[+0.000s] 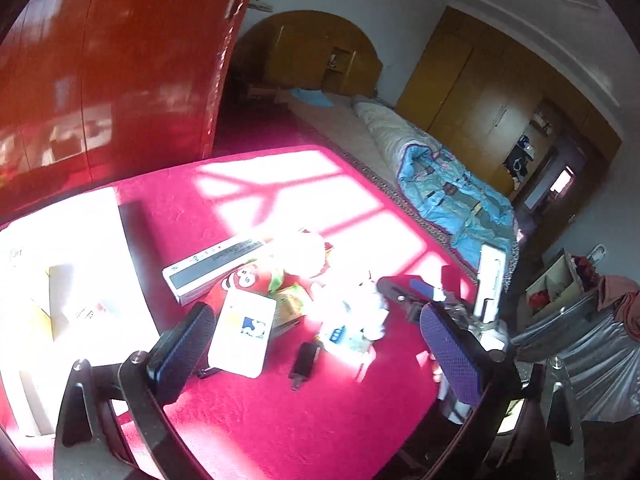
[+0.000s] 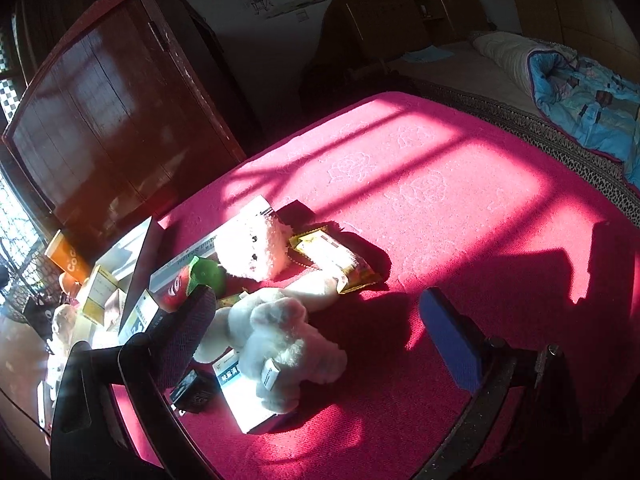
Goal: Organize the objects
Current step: 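Grasp the white-blue omeprazole box with the left gripper while the right gripper grasps the white plush bunny, then carry both held items to the white tray and open both grippers, then return to the table and grasp the white nasal-drops box with the right gripper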
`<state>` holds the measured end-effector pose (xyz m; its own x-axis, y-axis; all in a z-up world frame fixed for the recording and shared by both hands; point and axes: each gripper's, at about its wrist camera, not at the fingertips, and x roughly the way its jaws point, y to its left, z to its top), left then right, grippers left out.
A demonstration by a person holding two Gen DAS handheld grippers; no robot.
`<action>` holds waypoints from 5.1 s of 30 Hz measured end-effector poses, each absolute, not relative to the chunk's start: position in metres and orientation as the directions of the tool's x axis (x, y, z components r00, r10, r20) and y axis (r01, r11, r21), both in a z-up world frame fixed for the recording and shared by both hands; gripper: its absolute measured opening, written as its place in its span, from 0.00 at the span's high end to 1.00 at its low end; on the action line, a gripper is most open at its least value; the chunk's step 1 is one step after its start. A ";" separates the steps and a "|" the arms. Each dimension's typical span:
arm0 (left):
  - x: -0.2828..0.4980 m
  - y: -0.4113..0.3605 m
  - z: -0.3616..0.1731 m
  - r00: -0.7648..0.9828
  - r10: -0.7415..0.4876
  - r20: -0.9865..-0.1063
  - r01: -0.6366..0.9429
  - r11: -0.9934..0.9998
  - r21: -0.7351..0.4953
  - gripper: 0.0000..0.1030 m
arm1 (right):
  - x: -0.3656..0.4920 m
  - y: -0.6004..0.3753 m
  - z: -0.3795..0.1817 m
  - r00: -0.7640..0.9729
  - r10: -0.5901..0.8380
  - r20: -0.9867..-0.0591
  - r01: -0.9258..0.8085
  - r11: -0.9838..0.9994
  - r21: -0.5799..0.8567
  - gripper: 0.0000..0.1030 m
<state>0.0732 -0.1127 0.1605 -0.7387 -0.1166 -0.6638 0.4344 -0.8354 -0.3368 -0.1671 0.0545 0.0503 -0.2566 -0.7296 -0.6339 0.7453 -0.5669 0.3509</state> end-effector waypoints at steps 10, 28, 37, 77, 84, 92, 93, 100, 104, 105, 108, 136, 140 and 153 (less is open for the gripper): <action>0.044 -0.135 0.070 -0.637 -0.163 -0.754 0.482 -0.847 -0.224 0.00 | -0.157 0.011 0.024 -0.236 -0.654 -0.719 0.837 -0.513 0.192 0.00; 0.035 -0.137 0.028 -0.563 -0.219 -0.797 0.539 -0.828 -0.154 0.50 | -0.151 -0.002 0.010 -0.047 -0.725 -0.688 0.841 -0.400 0.364 0.44; 0.062 -0.125 0.056 -0.642 -0.278 -0.715 0.566 -0.800 -0.198 0.50 | -0.151 0.021 0.034 -0.126 -0.766 -0.630 0.819 -0.438 0.370 0.46; 0.207 -0.180 0.128 -0.584 -0.583 -0.564 0.785 -0.583 -0.211 0.50 | -0.063 -0.081 0.292 -0.256 -0.833 -0.491 0.940 -0.334 0.075 0.46; 0.234 -0.203 0.132 -0.430 -0.695 -0.575 0.876 -0.474 -0.082 0.50 | -0.028 -0.094 0.230 -0.190 -0.853 -0.486 0.962 -0.261 0.081 0.46; 0.246 -0.219 0.126 -0.349 -0.732 -0.585 0.908 -0.418 -0.018 0.50 | -0.015 -0.120 0.163 -0.114 -0.817 -0.565 0.951 -0.254 0.176 0.46; 0.247 -0.221 0.125 -0.346 -0.732 -0.586 0.909 -0.416 -0.017 0.50 | -0.015 -0.123 0.157 -0.105 -0.812 -0.574 0.947 -0.257 0.191 0.46; 0.246 -0.238 0.123 -0.315 -0.741 -0.593 0.916 -0.402 0.015 0.50 | -0.001 -0.143 0.138 -0.073 -0.807 -0.586 0.946 -0.243 0.216 0.46; 0.239 -0.248 0.120 -0.301 -0.739 -0.603 0.915 -0.402 0.036 0.50 | 0.010 -0.158 0.130 -0.055 -0.805 -0.591 0.947 -0.229 0.224 0.46; 0.236 -0.251 0.120 -0.299 -0.739 -0.604 0.914 -0.403 0.041 0.50 | 0.012 -0.161 0.128 -0.054 -0.804 -0.592 0.949 -0.226 0.220 0.46; 0.231 -0.262 0.120 -0.311 -0.730 -0.608 0.911 -0.411 0.029 0.50 | 0.019 -0.174 0.124 -0.064 -0.802 -0.594 0.953 -0.226 0.203 0.46; 0.239 -0.332 0.111 -0.337 -0.717 -0.610 0.941 -0.268 -0.205 0.00 | 0.021 -0.259 0.079 -0.128 -0.753 -0.645 0.935 -0.309 0.175 0.00; 0.245 -0.316 0.124 -0.350 -0.751 -0.560 0.937 -0.273 -0.219 0.00 | 0.024 -0.244 0.086 -0.127 -0.774 -0.621 0.935 -0.301 0.185 0.00; 0.249 -0.243 0.162 -0.439 -0.794 -0.420 0.897 -0.357 -0.261 0.00 | 0.044 -0.189 0.093 -0.071 -0.811 -0.581 0.944 -0.243 0.224 0.00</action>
